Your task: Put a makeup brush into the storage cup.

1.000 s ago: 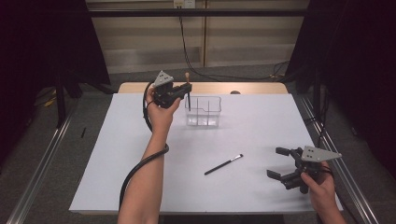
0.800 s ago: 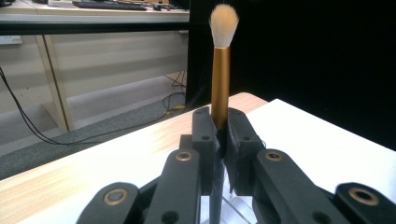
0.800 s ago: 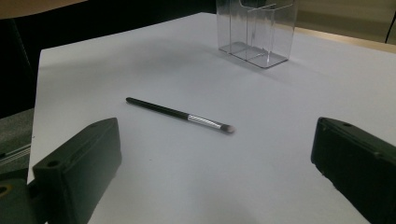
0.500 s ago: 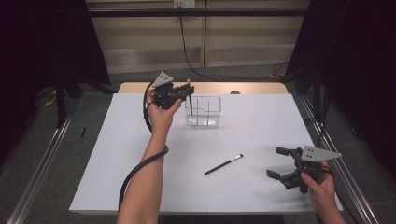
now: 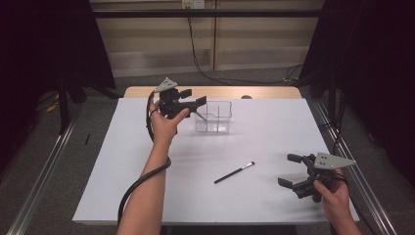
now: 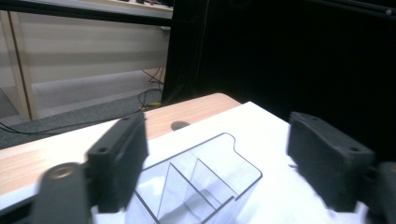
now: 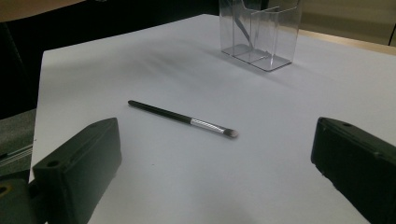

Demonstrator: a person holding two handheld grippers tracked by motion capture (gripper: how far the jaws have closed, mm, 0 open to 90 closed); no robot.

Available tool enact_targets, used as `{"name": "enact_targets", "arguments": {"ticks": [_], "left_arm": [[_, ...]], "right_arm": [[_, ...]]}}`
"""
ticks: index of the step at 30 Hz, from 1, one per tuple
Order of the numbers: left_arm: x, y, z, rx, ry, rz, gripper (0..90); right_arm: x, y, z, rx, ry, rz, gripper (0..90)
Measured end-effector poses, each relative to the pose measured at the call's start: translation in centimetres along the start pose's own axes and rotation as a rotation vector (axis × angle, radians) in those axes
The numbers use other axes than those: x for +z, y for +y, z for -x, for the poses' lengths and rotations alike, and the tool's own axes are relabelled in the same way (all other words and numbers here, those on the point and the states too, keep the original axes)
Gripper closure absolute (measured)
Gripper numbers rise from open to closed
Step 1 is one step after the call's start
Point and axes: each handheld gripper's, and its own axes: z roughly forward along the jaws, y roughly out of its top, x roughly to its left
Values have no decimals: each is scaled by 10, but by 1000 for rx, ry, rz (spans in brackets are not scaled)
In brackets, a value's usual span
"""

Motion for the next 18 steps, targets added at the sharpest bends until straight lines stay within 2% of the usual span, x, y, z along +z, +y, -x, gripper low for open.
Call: {"name": "enact_targets", "arguments": {"ticks": [9,18], "left_arm": [[-11,-5,5,7,-16,3,94],[-24,-13,8,6,-40,21,42]], "right_arm": [[5,2,-1,-10,11,-2,12],[9,4,-1,-13,19,0,12]]}}
